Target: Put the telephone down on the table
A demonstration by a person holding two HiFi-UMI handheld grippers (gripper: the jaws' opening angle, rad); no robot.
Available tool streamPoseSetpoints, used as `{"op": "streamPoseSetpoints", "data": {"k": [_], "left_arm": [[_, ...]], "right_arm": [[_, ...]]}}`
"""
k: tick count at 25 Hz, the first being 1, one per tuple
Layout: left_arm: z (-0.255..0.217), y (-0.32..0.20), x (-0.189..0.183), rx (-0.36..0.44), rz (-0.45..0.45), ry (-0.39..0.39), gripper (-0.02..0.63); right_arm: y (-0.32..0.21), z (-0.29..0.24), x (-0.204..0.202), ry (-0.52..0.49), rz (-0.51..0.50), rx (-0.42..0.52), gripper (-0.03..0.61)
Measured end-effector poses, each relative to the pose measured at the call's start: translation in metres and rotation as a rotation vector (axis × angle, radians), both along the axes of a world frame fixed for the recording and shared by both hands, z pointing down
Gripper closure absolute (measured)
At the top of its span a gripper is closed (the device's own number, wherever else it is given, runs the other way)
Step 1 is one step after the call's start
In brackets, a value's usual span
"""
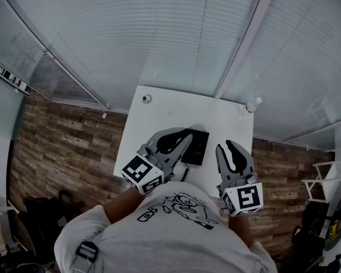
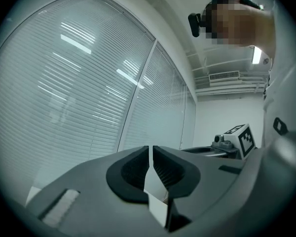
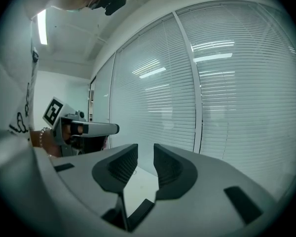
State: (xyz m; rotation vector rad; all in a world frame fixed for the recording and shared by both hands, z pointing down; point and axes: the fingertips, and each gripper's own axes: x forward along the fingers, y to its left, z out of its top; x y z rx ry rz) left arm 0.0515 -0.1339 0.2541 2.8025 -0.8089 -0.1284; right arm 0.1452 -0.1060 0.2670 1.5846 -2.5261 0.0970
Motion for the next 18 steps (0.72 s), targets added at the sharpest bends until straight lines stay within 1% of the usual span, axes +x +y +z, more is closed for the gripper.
{"op": "streamPoseSetpoints", "data": {"k": [7,18], "left_arm": [[-0.0016,-0.0027,-0.0021,-0.014,-0.005,0.005,0.586],[-0.0062,-0.0049,-0.0020,-0.013,-0.010,0.014,0.586]], "right_arm": [[-0.0019,-0.0020,0.0028,0.004,0.007,-0.002,0.485],[-0.0061,-0.0087,0.0036,0.002,0.004,0.002,0.485]]}}
